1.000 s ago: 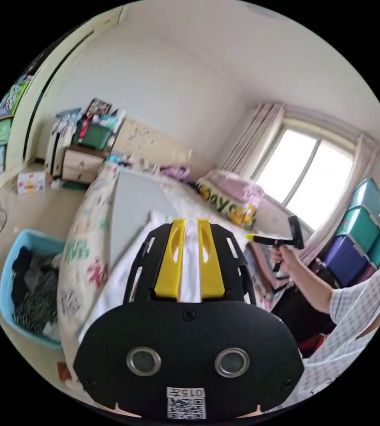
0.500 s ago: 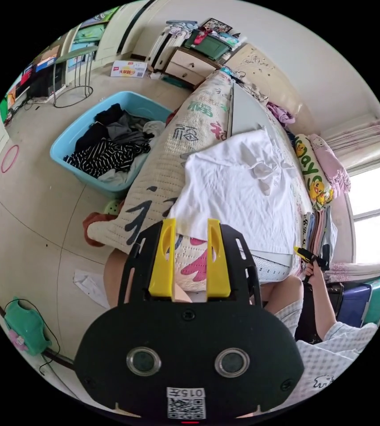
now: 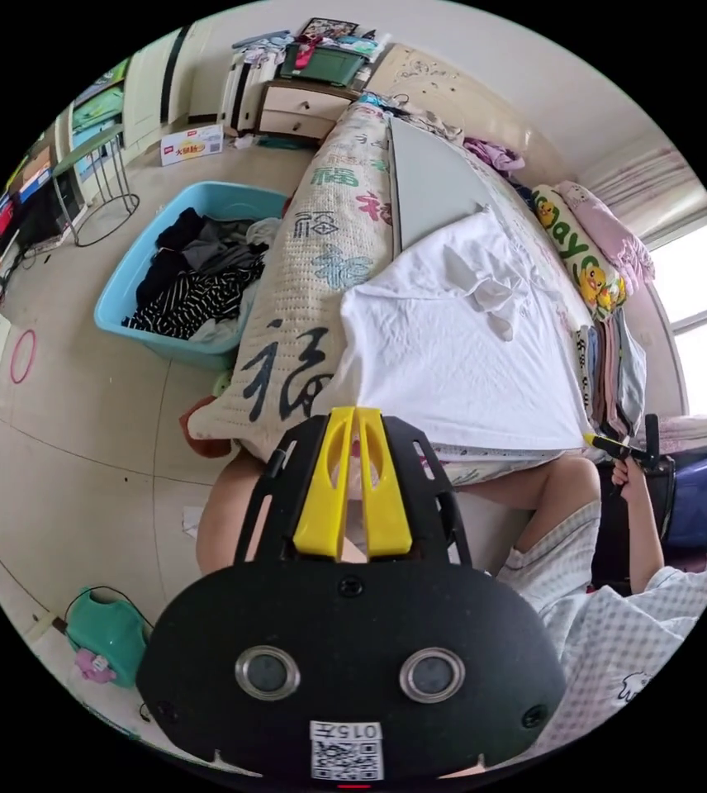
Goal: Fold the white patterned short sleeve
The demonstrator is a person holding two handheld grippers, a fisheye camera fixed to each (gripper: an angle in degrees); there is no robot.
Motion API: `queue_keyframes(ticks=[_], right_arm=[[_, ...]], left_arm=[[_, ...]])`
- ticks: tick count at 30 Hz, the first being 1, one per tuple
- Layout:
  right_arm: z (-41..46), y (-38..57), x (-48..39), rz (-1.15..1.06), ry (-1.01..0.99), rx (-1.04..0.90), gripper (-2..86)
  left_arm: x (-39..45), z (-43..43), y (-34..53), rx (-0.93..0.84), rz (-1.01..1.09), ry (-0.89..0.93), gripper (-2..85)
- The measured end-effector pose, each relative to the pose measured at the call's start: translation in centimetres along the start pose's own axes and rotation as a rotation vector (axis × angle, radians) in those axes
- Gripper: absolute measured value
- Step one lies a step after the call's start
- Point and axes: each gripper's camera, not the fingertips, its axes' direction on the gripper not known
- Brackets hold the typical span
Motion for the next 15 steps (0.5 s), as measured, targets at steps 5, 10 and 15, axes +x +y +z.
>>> queue_keyframes(ticks=[5, 10, 15], right_arm=[[-0.6, 0.7, -2.3, 0.008, 0.112, 0.028, 0.3], [-2.9, -0.8, -4.4, 0.027, 0.136, 0.144, 0.6], [-4.1, -4.5, -9.6, -0.059, 0.081, 0.189, 1.0]], left_arm=[[3.9, -3.2, 0.6, 0.073, 0.119, -0.153, 6.5], [16.2, -2.8, -3.4, 0.185, 0.557, -0.048, 9.1], [25.3, 5.4, -7.9, 0.126, 0.751, -0.039, 8.6]])
